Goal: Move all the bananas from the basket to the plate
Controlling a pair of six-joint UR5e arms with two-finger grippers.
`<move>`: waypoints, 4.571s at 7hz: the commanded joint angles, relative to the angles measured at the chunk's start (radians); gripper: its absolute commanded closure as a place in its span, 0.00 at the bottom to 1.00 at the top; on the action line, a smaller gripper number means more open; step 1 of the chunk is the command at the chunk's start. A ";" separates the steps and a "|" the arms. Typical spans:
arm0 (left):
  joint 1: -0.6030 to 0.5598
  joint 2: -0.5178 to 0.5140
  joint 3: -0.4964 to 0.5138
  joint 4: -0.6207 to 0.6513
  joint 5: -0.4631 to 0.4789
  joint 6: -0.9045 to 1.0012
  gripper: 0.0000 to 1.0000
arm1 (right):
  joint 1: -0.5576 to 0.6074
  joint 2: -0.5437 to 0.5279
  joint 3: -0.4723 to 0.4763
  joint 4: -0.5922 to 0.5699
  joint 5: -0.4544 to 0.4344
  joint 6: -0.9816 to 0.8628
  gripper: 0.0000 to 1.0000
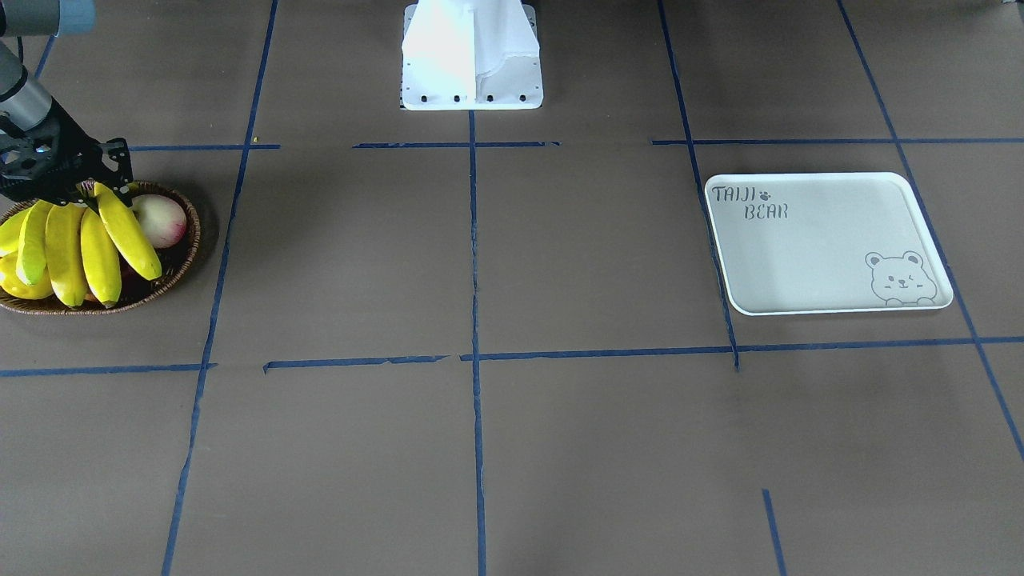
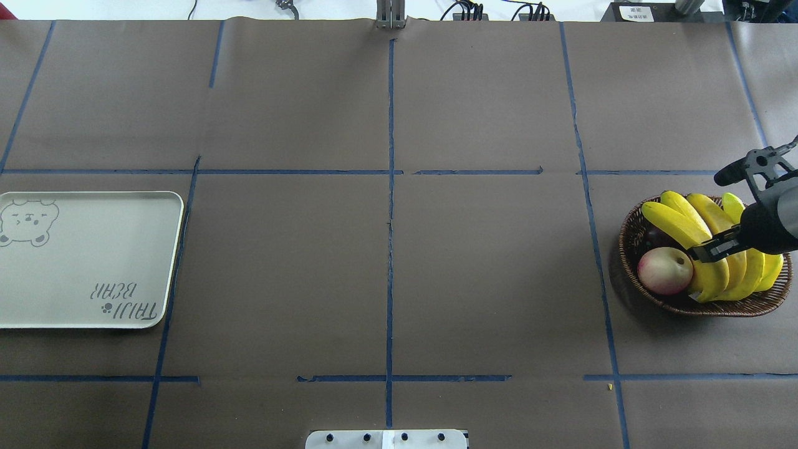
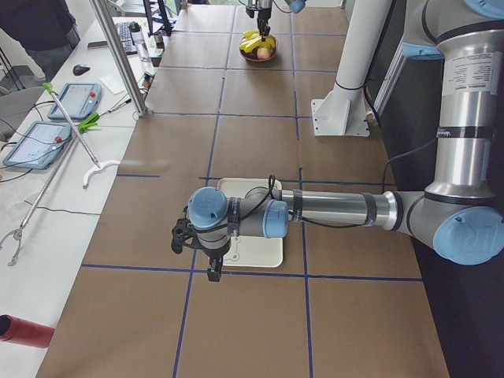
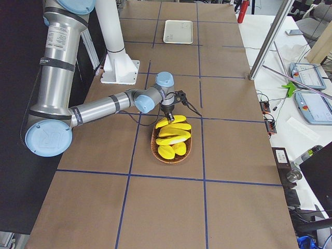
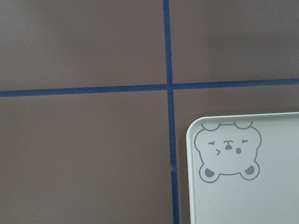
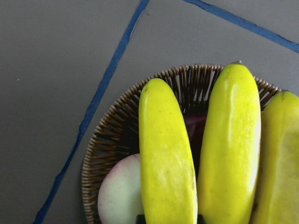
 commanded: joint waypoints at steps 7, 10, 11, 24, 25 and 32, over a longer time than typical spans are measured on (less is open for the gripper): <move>0.398 -0.188 -0.025 -0.661 0.011 -1.099 0.01 | -0.331 0.587 0.003 0.017 -0.281 0.966 0.98; 0.515 -0.409 -0.025 -0.808 0.011 -1.679 0.01 | -0.590 0.613 -0.051 0.259 -0.635 1.079 0.98; 0.587 -0.484 -0.030 -0.820 0.011 -1.809 0.01 | -0.606 0.623 -0.051 0.265 -0.643 1.074 0.98; 0.925 -0.614 -0.075 -0.803 0.242 -1.873 1.00 | -0.617 0.664 -0.071 0.253 -0.644 1.080 0.00; 0.898 -0.612 -0.070 -0.780 0.241 -1.871 1.00 | -0.615 0.673 -0.065 0.255 -0.644 1.080 0.00; 0.588 -0.109 -0.095 -0.501 0.199 -1.060 1.00 | -0.436 0.675 0.055 -0.204 -0.426 0.993 0.00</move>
